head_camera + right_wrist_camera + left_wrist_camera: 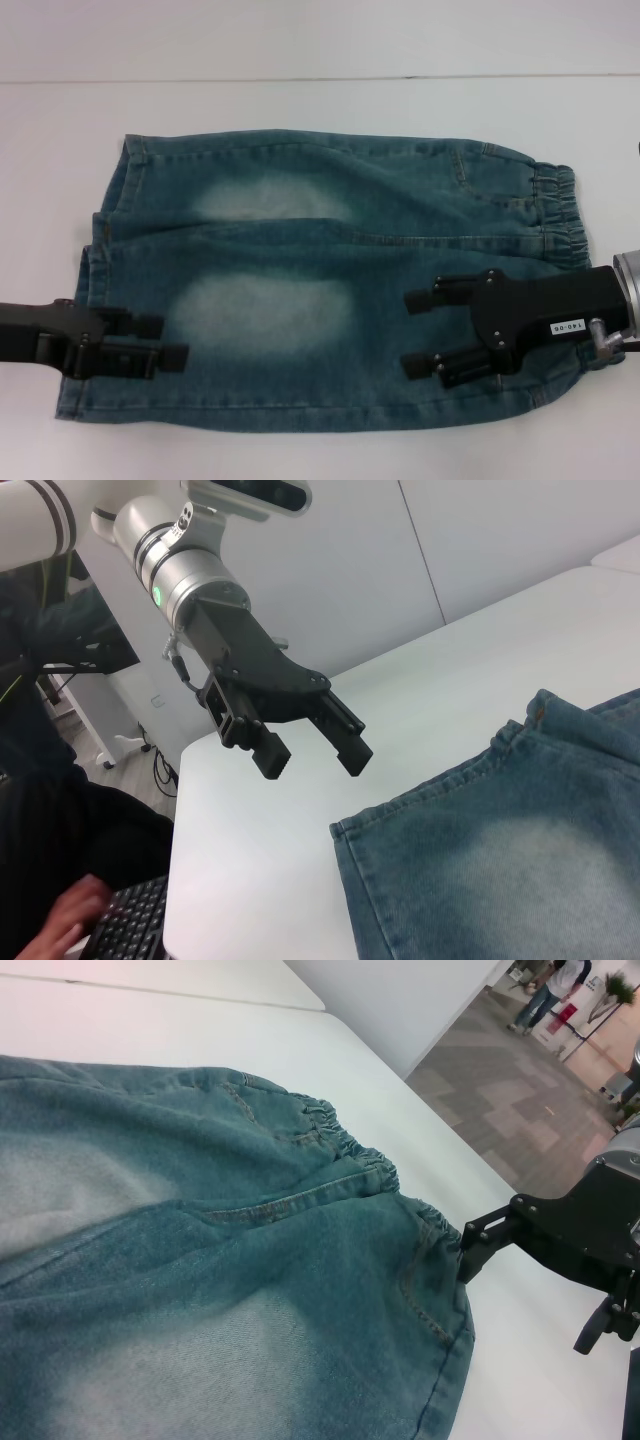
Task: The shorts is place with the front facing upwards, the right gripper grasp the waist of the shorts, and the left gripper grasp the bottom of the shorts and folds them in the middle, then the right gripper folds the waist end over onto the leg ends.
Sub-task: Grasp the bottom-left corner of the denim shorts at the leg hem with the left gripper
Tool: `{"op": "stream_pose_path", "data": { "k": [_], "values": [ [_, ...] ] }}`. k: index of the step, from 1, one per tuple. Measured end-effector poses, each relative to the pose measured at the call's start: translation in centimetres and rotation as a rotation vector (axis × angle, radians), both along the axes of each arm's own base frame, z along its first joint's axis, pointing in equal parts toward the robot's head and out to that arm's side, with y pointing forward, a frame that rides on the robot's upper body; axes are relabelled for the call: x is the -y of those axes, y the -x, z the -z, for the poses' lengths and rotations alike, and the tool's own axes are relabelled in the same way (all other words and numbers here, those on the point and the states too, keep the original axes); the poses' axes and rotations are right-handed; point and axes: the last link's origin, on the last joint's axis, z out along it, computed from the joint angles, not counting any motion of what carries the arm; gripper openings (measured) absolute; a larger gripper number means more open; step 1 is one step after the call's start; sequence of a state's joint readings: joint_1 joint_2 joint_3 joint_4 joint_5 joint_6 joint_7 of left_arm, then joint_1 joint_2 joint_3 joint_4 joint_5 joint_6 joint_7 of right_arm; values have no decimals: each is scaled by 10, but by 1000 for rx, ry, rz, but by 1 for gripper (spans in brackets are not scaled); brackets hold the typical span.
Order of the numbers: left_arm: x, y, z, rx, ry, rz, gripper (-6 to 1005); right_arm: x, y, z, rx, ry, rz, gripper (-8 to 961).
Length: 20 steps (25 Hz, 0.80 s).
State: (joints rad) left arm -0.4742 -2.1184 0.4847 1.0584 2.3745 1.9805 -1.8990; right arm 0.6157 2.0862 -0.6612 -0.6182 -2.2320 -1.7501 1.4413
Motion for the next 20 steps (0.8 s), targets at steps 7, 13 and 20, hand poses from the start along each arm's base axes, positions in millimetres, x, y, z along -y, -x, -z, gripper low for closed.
{"op": "stream_pose_path", "data": {
  "k": [7,13,20],
  "values": [
    [0,0,0,1,2,0,795,-1,0,-1,2,-2,-2,945],
    [1,0,0,4,6,-3,795,-1,0,-1,2,-3,-2,945],
    [1,0,-11,-20,24,-63,796,-1,0,-1,3,-3,2,945]
  ]
}}
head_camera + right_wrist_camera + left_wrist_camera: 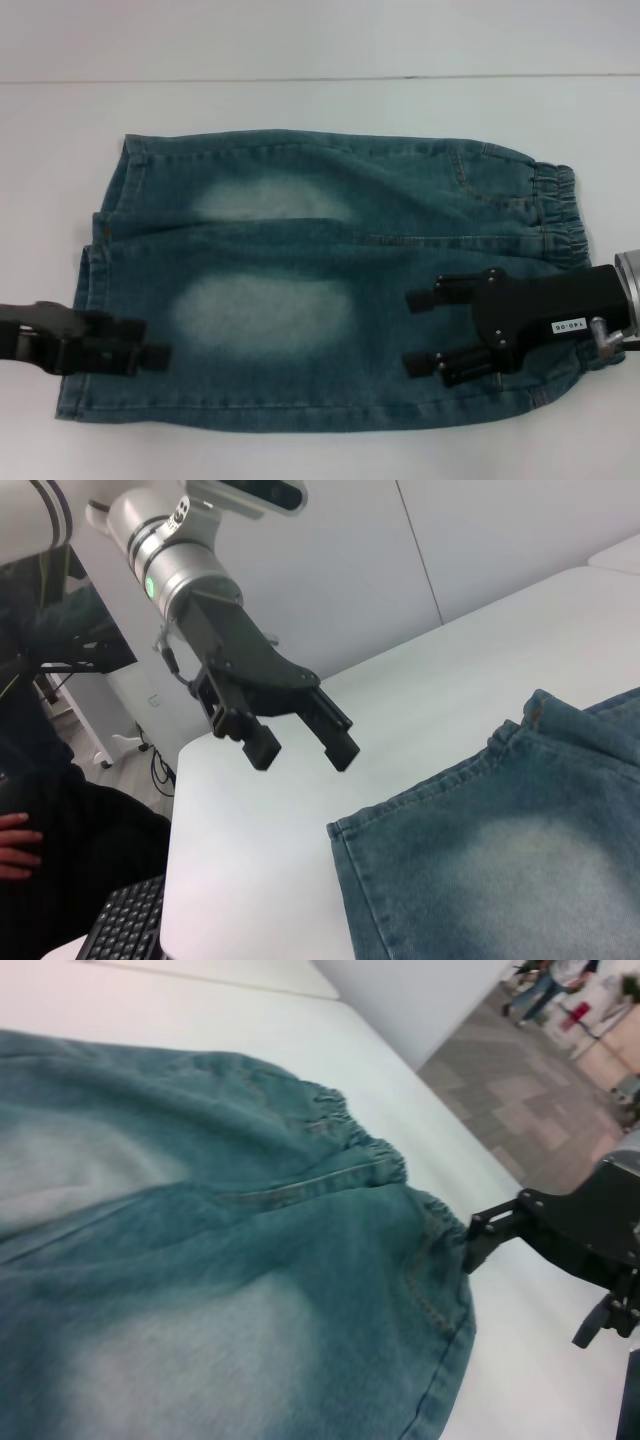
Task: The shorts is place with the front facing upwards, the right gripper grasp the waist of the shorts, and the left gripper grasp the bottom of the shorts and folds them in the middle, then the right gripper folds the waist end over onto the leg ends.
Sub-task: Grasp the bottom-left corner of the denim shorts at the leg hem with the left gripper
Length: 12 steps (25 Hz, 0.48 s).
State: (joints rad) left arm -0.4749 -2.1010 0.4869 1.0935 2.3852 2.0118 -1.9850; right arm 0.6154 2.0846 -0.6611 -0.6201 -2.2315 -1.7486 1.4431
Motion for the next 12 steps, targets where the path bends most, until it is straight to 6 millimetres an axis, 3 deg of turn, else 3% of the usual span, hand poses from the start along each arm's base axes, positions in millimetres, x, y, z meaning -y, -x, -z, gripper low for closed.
{"op": "stream_pose_path", "data": {
  "k": [8,12],
  "values": [
    [1,11,-28,-207,29,-267,796,1,-2,-1,-8,-12,5,944],
    [0,15,-28,-260,52,-339,796,2,-2,0,-8,-15,-4,944]
  ]
}}
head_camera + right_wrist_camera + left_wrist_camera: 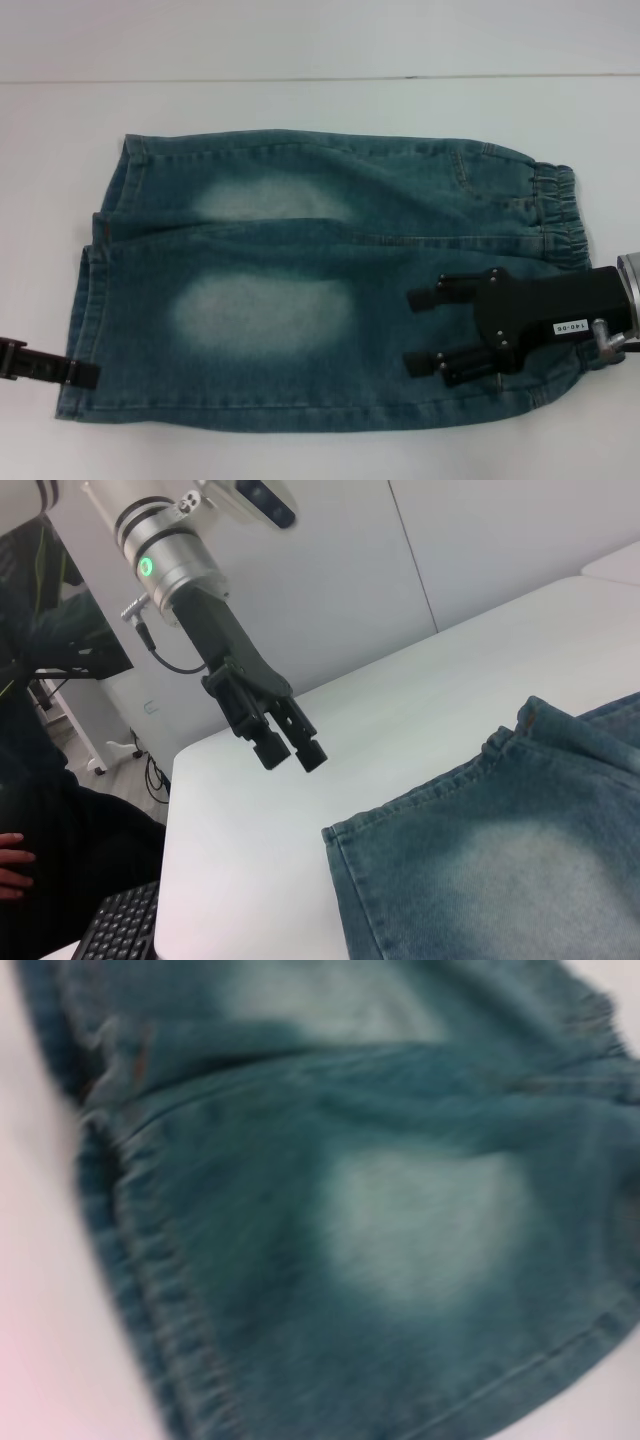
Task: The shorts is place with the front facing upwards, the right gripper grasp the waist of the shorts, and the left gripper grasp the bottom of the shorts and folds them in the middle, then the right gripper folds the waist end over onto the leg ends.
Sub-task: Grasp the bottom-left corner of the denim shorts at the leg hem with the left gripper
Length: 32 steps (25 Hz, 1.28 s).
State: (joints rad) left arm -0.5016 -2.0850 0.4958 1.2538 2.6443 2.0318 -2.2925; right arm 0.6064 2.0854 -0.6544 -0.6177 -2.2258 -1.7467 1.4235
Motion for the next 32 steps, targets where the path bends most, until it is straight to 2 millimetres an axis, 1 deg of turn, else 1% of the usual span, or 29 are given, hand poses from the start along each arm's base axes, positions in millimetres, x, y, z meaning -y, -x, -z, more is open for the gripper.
{"op": "stream_pose_path", "data": {
  "k": [3,10,17,29,32],
  "values": [
    [-2,5,5,-52,6,-51,796,1,0,1,-1,-1,-9,944],
    [-9,13,16,-113,12,-143,796,0,-1,3,6,-12,-21,944],
    [-13,17,26,-133,34,-194,796,3,-2,6,-1,-10,-38,944],
    [-16,24,26,-162,10,-213,797,5,-3,8,-9,-10,-37,943],
    [-16,25,29,-157,20,-218,797,5,-4,9,-11,-13,-42,943]
  ]
}}
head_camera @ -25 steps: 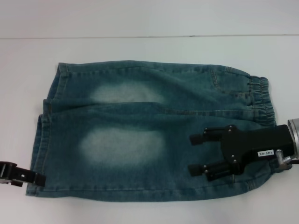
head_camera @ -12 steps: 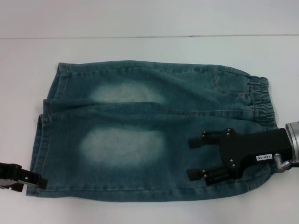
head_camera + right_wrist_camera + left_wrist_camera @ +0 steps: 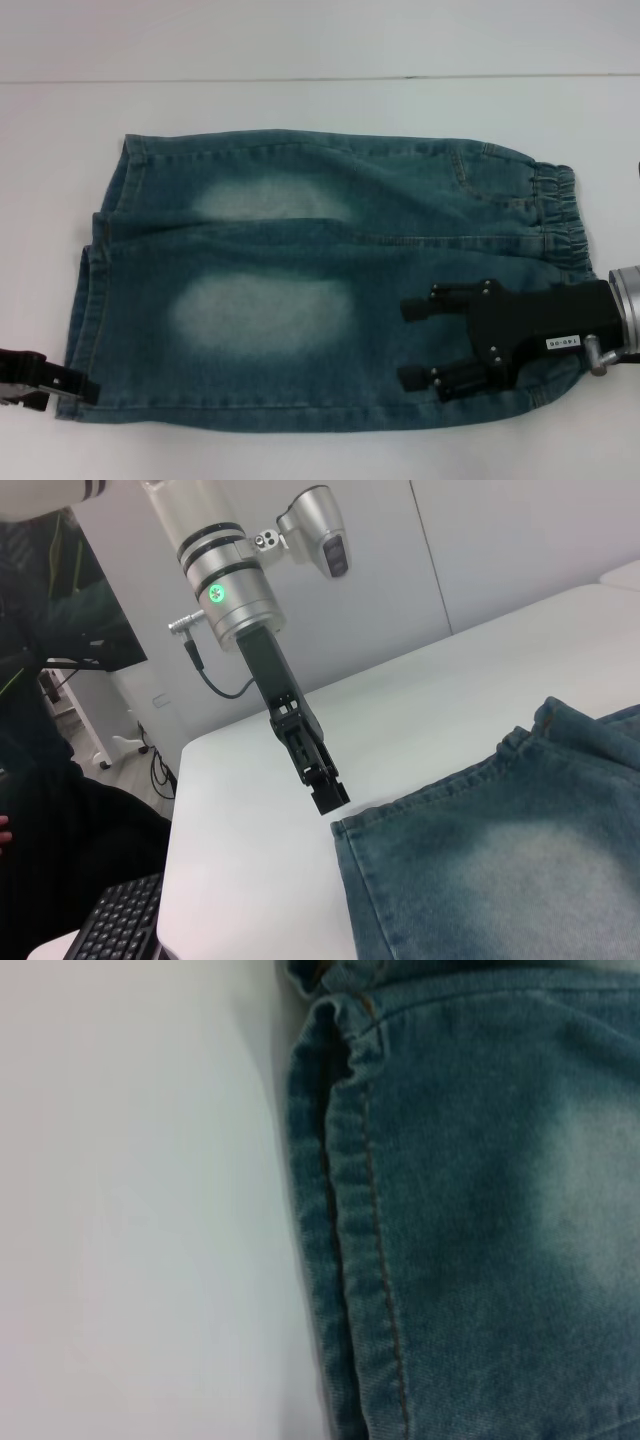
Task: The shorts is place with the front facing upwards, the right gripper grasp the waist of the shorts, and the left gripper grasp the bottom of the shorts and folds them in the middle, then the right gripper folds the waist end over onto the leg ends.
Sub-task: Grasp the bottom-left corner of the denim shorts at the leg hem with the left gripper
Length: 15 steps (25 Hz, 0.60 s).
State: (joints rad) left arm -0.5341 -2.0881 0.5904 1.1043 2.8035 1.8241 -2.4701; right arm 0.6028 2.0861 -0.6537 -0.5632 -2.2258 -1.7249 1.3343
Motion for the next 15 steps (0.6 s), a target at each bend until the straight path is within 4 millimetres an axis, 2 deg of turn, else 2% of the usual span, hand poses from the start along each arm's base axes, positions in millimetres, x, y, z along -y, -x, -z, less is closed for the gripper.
{"op": "stream_pose_path", "data": {
  "k": [15],
  "values": [
    [-5,0,7,5,4,3,797,1,0,1,-7,2,-7,943]
  ]
}}
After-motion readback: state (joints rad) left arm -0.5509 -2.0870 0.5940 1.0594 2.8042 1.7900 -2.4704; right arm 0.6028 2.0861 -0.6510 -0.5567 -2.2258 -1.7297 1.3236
